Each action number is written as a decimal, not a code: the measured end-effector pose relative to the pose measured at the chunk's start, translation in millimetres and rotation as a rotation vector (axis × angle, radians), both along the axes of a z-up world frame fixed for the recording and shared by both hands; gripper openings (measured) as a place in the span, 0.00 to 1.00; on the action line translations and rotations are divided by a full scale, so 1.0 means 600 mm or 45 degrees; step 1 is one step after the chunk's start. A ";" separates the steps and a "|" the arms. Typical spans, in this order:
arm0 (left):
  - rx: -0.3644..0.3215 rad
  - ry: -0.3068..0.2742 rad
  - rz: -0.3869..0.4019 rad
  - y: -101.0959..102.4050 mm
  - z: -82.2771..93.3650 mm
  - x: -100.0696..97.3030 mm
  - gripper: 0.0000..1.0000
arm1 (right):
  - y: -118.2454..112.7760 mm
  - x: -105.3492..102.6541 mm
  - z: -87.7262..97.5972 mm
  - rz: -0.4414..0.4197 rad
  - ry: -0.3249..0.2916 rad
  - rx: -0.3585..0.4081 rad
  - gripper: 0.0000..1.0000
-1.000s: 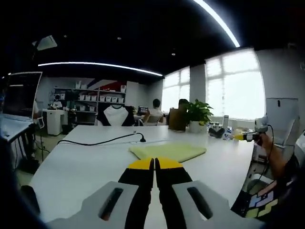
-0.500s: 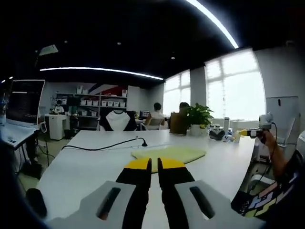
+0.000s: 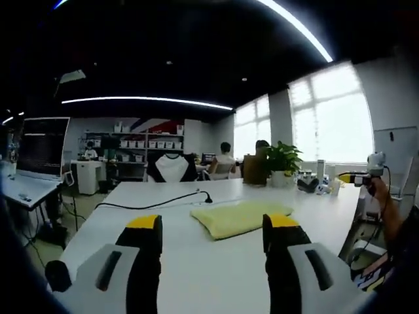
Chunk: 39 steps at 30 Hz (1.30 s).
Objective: Fold the garment on the visible template until the final outline fits inside the template.
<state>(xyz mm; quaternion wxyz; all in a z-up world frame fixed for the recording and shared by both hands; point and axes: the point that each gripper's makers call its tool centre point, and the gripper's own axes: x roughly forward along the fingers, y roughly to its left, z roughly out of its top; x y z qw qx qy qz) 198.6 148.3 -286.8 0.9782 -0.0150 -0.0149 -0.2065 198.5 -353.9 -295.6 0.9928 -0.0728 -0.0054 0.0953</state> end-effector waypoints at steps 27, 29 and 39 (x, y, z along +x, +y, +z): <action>0.049 -0.036 0.112 0.037 0.034 -0.027 1.00 | -0.026 -0.002 0.002 -0.071 0.019 0.075 1.00; 0.062 -0.039 0.112 0.036 0.033 -0.027 1.00 | -0.028 -0.001 -0.002 -0.090 0.037 0.062 1.00; 0.085 -0.030 0.085 0.024 0.027 -0.027 1.00 | -0.037 -0.014 0.004 -0.107 0.034 0.043 1.00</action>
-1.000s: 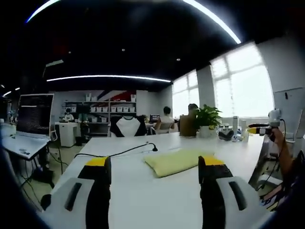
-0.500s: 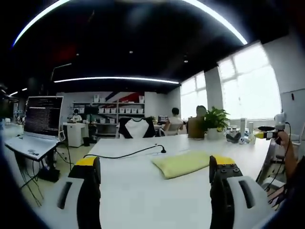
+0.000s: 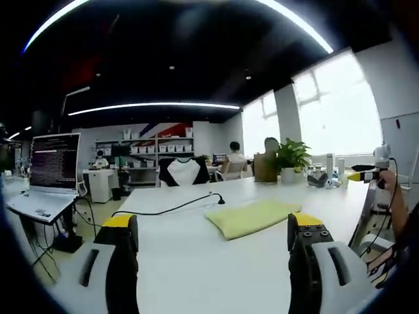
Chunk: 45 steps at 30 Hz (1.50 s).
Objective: Fold the garment on the visible template until the final outline fits inside the template.
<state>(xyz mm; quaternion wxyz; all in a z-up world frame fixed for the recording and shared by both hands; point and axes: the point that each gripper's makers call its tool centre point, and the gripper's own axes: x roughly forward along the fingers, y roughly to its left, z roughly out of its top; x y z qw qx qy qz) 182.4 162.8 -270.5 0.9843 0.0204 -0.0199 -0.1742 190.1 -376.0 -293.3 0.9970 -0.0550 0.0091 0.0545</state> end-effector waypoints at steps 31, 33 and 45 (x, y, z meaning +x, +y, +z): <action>0.005 -0.013 -0.026 -0.012 0.008 -0.017 1.00 | 0.014 0.003 -0.013 0.039 0.045 -0.035 1.00; 0.006 0.001 -0.032 -0.012 0.004 -0.016 1.00 | 0.012 0.003 -0.013 0.037 0.043 -0.034 1.00; -0.033 -0.032 -0.058 -0.014 0.014 -0.016 1.00 | -0.010 0.001 -0.021 -0.030 0.081 -0.080 1.00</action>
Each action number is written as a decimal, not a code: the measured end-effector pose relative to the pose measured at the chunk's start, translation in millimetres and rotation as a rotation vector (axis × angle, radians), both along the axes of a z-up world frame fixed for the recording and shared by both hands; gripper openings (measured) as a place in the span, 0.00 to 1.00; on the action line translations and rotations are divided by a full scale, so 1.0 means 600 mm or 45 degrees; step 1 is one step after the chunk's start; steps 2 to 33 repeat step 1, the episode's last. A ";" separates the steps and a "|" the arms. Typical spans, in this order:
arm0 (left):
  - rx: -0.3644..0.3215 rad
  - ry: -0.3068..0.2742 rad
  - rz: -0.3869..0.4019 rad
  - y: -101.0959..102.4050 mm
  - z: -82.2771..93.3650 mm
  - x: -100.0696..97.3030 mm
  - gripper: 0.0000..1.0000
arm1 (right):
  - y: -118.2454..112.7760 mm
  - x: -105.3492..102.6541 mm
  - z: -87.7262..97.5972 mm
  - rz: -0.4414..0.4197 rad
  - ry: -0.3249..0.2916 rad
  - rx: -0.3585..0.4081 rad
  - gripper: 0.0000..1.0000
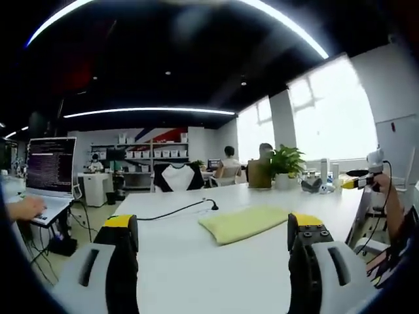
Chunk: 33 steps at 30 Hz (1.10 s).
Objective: Fold the garment on the visible template until the final outline fits inside the template.
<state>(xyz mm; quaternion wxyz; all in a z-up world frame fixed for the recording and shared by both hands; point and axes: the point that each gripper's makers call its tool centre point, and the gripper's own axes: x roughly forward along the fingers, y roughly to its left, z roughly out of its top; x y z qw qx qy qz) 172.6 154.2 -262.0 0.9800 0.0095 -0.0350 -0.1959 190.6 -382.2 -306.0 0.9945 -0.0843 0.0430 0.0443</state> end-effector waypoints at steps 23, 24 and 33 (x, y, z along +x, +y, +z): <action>-0.002 0.004 -0.004 -0.001 -0.001 0.000 1.00 | -0.001 -0.001 0.000 0.000 0.000 0.004 1.00; -0.002 0.004 -0.004 -0.001 -0.001 0.000 1.00 | -0.001 -0.001 0.000 0.000 0.000 0.004 1.00; -0.002 0.004 -0.004 -0.001 -0.001 0.000 1.00 | -0.001 -0.001 0.000 0.000 0.000 0.004 1.00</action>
